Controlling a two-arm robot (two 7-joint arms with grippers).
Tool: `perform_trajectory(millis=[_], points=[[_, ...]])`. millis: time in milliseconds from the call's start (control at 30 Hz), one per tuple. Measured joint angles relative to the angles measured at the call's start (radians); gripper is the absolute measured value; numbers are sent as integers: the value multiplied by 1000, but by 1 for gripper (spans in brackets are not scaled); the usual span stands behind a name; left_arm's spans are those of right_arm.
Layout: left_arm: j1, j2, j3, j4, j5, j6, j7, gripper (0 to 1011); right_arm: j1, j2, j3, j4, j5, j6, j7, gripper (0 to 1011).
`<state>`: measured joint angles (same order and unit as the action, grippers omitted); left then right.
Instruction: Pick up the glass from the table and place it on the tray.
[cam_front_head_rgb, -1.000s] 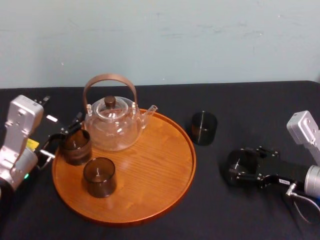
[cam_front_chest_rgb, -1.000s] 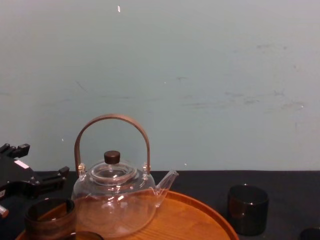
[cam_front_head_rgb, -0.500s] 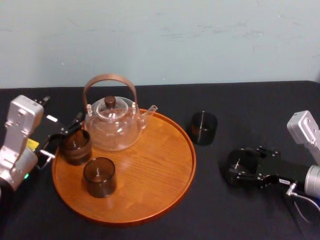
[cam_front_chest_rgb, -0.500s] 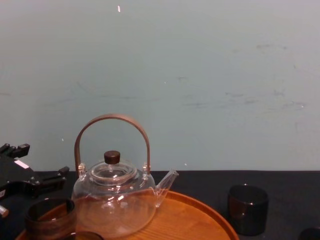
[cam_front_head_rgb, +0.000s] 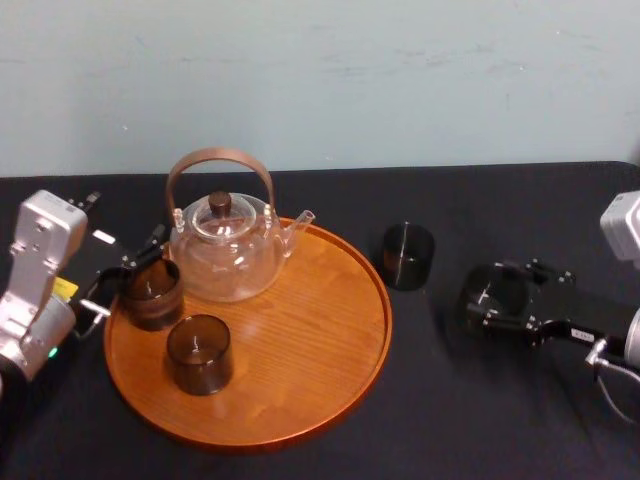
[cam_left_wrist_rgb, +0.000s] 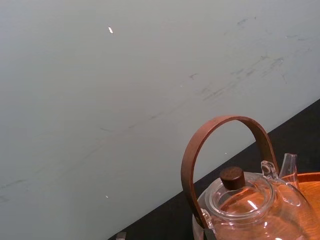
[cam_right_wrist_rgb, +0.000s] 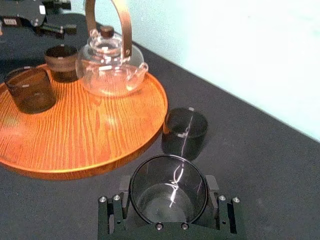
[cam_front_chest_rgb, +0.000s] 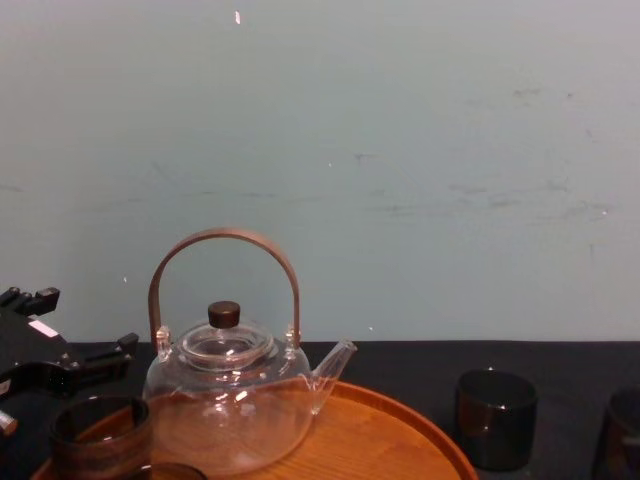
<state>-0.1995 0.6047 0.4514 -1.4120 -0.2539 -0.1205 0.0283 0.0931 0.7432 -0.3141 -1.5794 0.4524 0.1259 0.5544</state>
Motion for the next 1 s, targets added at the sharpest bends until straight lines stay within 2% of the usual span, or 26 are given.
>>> perform_trajectory(millis=[167,400,833,1000], points=[[0,0,0,0,0,0,0,1001,12,1,2,-15,-2,-11,1,904],[0,0,0,0,0,0,0,1001,51,-11,-29,-20,-19,-21,31,904],[0,0,0,0,0,0,0,1001,171,-79,-143,16,-56,-33,95,904],[0,0,0,0,0,0,0,1001,198,-100,-176,24,-63,-38,111,904]])
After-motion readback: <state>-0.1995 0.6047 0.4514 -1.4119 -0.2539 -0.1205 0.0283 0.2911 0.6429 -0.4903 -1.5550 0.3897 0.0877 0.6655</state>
